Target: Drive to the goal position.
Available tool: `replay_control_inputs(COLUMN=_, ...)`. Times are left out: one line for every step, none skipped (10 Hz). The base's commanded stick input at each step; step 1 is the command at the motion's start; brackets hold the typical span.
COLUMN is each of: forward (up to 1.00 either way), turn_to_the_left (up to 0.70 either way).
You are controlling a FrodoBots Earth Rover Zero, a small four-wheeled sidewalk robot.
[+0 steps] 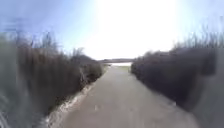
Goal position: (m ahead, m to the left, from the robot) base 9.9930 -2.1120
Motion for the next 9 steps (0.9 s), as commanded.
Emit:
replay_control_inputs(forward=0.70, turn_to_the_left=0.05)
replay_control_inputs(forward=0.70, turn_to_the_left=0.05)
replay_control_inputs(forward=0.70, turn_to_the_left=0.05)
replay_control_inputs(forward=0.70, turn_to_the_left=0.05)
replay_control_inputs(forward=0.70, turn_to_the_left=0.05)
replay_control_inputs(forward=0.70, turn_to_the_left=0.05)
replay_control_inputs(forward=0.70, turn_to_the_left=0.05)
replay_control_inputs(forward=0.70, turn_to_the_left=0.05)
replay_control_inputs(forward=0.70, turn_to_the_left=0.05)
